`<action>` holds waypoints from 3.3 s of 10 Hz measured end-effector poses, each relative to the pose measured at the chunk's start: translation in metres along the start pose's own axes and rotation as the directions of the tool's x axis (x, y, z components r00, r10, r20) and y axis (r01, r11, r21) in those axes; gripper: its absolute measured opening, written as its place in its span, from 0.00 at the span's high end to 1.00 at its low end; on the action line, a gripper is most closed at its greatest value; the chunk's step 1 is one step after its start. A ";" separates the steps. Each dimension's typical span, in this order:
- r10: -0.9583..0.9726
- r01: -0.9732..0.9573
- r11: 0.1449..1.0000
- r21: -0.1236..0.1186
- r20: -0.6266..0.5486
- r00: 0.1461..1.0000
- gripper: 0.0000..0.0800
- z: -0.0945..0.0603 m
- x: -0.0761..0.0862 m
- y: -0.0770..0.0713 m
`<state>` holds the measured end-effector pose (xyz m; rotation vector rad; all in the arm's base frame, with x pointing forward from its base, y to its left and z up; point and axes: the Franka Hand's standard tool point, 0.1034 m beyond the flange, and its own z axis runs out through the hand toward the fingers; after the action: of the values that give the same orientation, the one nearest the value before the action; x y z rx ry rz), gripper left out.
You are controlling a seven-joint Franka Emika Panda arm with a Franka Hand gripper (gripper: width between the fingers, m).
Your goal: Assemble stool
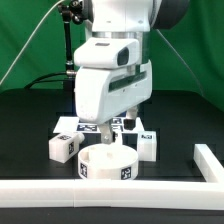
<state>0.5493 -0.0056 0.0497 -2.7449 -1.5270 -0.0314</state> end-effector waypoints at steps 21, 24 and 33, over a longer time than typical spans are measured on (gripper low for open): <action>0.001 -0.002 0.999 0.052 0.024 1.000 0.95 0.035 -0.009 -0.016; 0.001 -0.002 0.999 0.052 0.024 1.000 0.96 0.035 -0.009 -0.016; -0.063 0.063 0.997 0.041 -0.010 0.998 0.96 0.035 0.051 -0.012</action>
Offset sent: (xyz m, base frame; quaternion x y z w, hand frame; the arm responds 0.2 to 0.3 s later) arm -0.0021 0.0024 -0.0139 -0.0028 0.0141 0.0024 0.9999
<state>0.5667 0.0438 0.0154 -2.6612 -1.5928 -0.0114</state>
